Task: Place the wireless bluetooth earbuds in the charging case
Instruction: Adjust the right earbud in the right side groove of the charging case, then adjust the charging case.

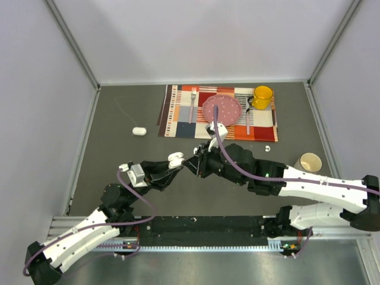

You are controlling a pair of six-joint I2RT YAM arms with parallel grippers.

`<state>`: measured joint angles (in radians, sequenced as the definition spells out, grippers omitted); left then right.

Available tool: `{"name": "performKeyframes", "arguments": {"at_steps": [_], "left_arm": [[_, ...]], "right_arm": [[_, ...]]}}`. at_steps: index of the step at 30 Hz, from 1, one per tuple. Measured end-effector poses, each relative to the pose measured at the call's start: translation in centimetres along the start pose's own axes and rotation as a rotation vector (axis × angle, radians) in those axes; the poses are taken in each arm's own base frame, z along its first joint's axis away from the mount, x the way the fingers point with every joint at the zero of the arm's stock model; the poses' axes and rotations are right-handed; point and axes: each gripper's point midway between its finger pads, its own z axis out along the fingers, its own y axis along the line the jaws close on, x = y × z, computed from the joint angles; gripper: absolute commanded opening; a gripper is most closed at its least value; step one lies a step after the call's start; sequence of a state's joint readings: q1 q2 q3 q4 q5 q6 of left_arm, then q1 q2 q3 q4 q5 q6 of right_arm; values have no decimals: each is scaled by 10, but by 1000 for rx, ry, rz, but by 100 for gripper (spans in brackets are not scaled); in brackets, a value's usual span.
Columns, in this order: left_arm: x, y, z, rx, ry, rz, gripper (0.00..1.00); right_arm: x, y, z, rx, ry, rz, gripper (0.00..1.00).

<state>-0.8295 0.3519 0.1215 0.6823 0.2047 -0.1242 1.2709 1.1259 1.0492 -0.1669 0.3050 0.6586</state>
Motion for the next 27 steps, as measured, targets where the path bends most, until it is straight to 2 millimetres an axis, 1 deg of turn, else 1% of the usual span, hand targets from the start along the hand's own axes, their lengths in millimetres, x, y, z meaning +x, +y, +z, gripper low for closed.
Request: {"name": "performKeyframes", "arguments": {"at_steps": [7,9,10,11,12,14,16,21,24,27], "left_arm": [[0,-1,0,7,-1,0,0],[0,-2,0,12,0,1,0],[0,-2,1,12,-1,1,0],[0,-2,0,12,-1,1,0],[0,-2,0,14,-1,1,0],[0,-2,0,15,0,1,0],[0,-2,0,15,0,1,0],[-1,-3,1,16,-4,2,0],[-2,-3,1,16,-8,4,0],[-4,-3,3,20,-10,9,0]], "right_arm": [[-2,3,2,-6,-1,-10,20],[-3,5,3,-16,-3,-10,25],[-3,6,3,-19,-3,-11,30],[-3,6,3,-23,-4,-14,47],[-4,7,3,-26,-7,-13,57],[-7,8,0,-35,-22,-12,73],[-15,8,-8,-44,-52,0,80],[-43,6,-31,-51,-153,54,81],[-51,4,-32,-54,-167,107,81],[-50,-5,-23,-54,-135,178,81]]}}
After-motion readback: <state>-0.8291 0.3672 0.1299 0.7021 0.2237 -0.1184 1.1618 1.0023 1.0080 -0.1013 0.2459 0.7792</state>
